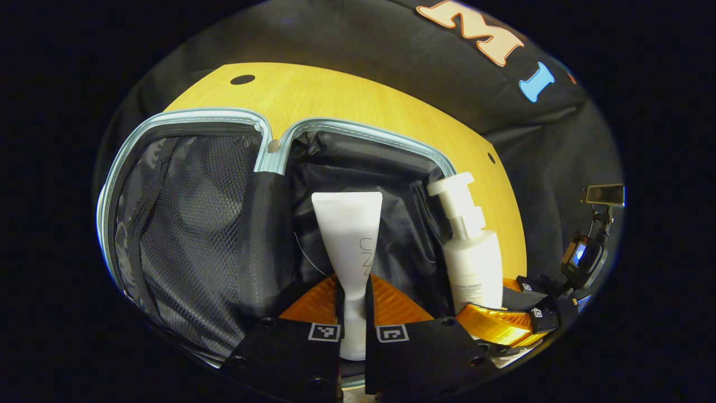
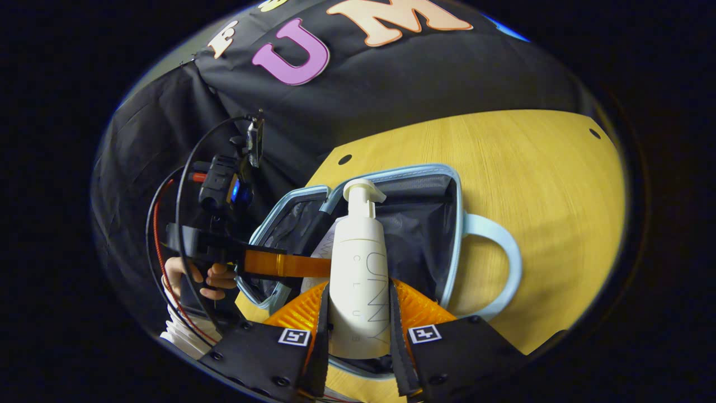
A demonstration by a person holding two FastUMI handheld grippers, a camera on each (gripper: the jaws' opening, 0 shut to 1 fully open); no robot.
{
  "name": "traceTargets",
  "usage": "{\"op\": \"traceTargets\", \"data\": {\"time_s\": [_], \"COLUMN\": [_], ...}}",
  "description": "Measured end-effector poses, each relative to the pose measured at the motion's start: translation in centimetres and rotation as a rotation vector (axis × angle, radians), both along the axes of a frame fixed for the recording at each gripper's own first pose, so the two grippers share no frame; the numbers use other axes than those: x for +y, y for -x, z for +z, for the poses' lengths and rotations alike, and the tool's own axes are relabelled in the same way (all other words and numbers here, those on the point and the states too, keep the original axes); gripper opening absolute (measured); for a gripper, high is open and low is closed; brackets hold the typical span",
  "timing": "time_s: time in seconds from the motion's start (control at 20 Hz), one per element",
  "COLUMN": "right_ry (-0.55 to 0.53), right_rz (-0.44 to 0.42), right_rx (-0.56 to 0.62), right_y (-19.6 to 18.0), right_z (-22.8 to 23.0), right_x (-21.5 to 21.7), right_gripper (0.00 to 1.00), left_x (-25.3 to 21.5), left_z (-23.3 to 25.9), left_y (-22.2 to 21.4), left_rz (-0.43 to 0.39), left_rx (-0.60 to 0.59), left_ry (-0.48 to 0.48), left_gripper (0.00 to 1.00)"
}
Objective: First open the suitcase, pack the skin care products into it, and then close the suitcase.
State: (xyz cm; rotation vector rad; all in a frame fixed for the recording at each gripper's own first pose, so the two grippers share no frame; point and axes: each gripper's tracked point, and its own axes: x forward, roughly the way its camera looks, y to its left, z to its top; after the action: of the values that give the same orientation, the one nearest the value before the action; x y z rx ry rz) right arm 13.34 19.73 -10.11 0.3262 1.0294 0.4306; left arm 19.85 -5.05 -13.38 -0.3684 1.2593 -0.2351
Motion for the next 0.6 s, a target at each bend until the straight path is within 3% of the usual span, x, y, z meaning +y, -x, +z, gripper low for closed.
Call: {"op": "traceTargets", "data": {"time_s": [0.2,0.45,0.6], "right_ry": [0.071,0.207,0.235], "right_rz": [-0.022,-0.005,0.015], "right_rx": [0.008,-0.026,-0.013], "right_y": [-1.7,-2.1,-1.8], "right_z": [-3.2,-4.0,-4.1], "right_x": [1.2,0.6,0.7], "right_gripper": [0.49,0.46,0.5], "left_x": [0.8,0.9,1.0], "left_z": [-1.4,-1.4,-1.5], "left_y": [0.0,0.0,0.0], "left_rz": [0.035,0.055,0.05], "left_rx": [0.021,0.025,0.017], "left_ry": [-0.005,-0.019,-0.029], "left_gripper": [0.1,0.1,0.1]}}
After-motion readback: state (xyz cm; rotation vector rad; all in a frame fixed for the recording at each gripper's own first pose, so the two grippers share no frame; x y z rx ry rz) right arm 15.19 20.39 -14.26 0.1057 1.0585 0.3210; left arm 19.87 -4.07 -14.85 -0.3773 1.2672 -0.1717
